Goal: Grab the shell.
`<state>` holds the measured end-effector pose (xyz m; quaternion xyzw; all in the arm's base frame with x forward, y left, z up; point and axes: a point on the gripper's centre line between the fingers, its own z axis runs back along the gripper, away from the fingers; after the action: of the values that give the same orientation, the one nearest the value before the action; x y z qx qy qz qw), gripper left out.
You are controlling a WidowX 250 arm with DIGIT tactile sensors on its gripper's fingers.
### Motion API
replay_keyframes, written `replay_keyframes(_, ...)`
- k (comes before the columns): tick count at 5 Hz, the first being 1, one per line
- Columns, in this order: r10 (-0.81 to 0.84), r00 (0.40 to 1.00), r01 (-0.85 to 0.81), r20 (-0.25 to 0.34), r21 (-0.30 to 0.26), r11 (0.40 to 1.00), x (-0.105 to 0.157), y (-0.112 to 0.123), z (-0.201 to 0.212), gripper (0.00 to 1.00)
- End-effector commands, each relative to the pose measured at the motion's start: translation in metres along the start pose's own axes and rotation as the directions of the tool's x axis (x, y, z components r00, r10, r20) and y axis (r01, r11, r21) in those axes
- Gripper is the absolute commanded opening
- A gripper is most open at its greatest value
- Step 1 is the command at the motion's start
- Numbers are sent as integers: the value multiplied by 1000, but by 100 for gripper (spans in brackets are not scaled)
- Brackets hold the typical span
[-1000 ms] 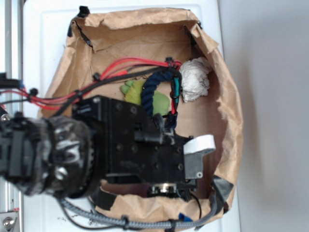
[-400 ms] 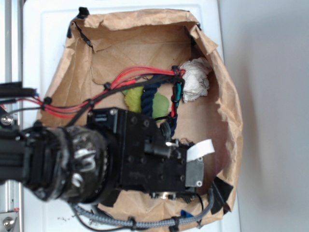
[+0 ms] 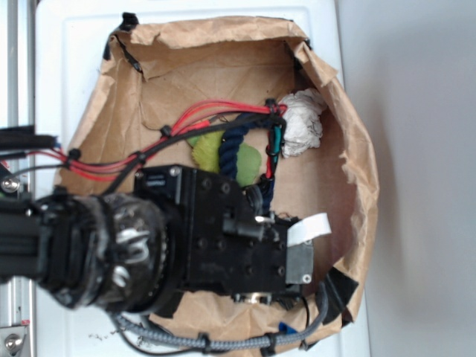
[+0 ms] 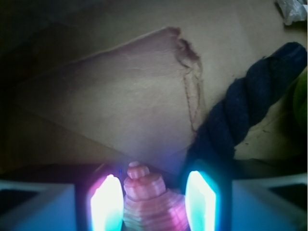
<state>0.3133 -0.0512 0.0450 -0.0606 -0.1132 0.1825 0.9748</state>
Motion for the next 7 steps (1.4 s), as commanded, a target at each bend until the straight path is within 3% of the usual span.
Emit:
replay_keyframes(1, 0, 997, 5, 78, -55, 998, 14, 9, 24, 0)
replay_keyframes(2, 13, 996, -9, 83, -51, 999, 16, 10, 29, 0)
replay_keyframes(5, 144, 980, -124, 137, -142, 982, 34, 38, 132, 0)
replay_keyframes(7, 143, 978, -117, 155, -165, 979, 32, 39, 149, 0)
